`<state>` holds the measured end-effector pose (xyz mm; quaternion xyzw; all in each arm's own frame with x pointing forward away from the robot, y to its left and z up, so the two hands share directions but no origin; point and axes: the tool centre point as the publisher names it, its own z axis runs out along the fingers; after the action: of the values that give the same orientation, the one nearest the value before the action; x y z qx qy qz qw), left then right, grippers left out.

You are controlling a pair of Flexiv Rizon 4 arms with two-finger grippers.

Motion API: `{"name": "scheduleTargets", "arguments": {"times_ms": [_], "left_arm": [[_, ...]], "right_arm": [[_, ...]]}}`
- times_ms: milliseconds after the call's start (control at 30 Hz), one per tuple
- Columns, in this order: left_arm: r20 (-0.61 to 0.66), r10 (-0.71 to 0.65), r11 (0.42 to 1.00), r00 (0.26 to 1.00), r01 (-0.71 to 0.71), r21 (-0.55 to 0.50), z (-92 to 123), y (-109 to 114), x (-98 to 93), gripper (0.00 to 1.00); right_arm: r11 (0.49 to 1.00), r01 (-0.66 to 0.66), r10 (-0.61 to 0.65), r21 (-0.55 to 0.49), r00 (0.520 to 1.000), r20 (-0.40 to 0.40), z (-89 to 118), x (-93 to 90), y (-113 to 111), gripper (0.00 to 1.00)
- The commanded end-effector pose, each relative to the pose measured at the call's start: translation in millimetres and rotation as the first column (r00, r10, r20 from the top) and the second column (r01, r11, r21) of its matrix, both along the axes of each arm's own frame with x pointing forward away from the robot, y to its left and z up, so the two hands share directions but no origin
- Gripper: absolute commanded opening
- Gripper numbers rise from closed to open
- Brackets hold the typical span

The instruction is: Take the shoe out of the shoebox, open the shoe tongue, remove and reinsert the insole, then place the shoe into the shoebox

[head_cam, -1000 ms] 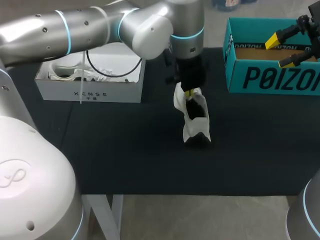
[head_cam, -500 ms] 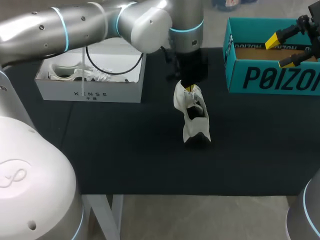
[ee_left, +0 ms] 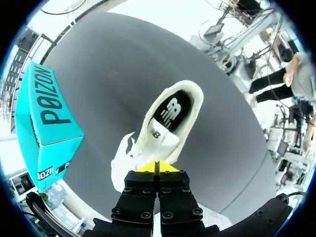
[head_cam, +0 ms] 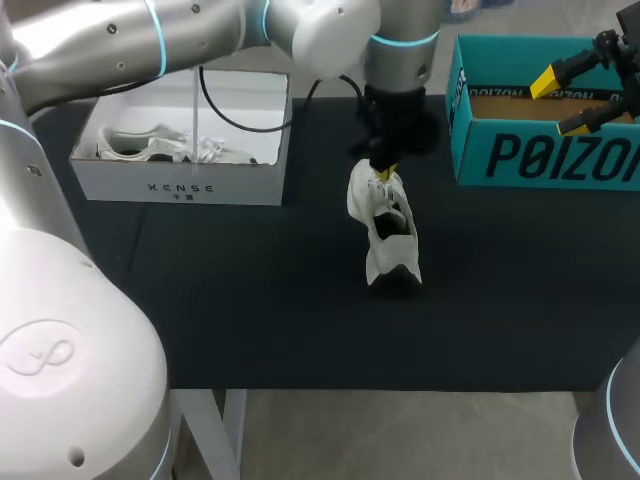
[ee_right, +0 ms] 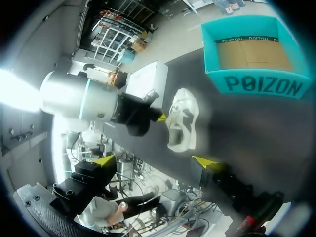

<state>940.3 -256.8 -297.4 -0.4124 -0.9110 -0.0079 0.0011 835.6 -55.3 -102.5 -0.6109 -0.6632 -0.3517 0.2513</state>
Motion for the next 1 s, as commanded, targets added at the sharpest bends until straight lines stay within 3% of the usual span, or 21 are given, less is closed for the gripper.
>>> {"name": "scheduleTargets", "arguments": {"times_ms": [33,133,200,367,567,767,1000], "left_arm": [[0.04,0.05,0.998,0.998,-0.051,0.034,4,2,-7.1,0.0],[0.216,0.324,0.935,0.921,-0.347,0.075,16,3,-41.4,0.0],[0.293,0.437,0.877,0.85,-0.475,0.072,23,1,-60.0,0.0],[0.318,0.628,0.753,0.71,-0.657,-0.019,35,6,-84.4,0.0],[0.188,0.724,0.686,0.663,-0.721,-0.1,22,21,-95.2,0.0],[0.087,0.765,0.642,0.637,-0.749,-0.16,8,21,-110.4,0.0],[0.031,0.76,0.644,0.649,-0.748,-0.16,-8,7,-115.4,0.0]], "right_arm": [[1.0,-0.002,0.002,-0.002,1.0,-0.002,0,1.6,0,1.0],[1.0,-0.002,0.002,-0.002,1.0,-0.002,0,1.6,0,1.0],[1.0,-0.002,0.002,-0.002,1.0,-0.002,0,1.6,0,1.0],[1.0,-0.002,0.002,-0.002,1.0,-0.002,0,1.6,0,1.0],[1.0,-0.002,0.002,-0.002,1.0,-0.002,0,1.6,0,1.0],[1.0,-0.002,0.002,-0.002,1.0,-0.002,0,1.6,0,1.0],[1.0,-0.002,0.002,-0.002,1.0,-0.002,0,1.6,0,1.0]]}}
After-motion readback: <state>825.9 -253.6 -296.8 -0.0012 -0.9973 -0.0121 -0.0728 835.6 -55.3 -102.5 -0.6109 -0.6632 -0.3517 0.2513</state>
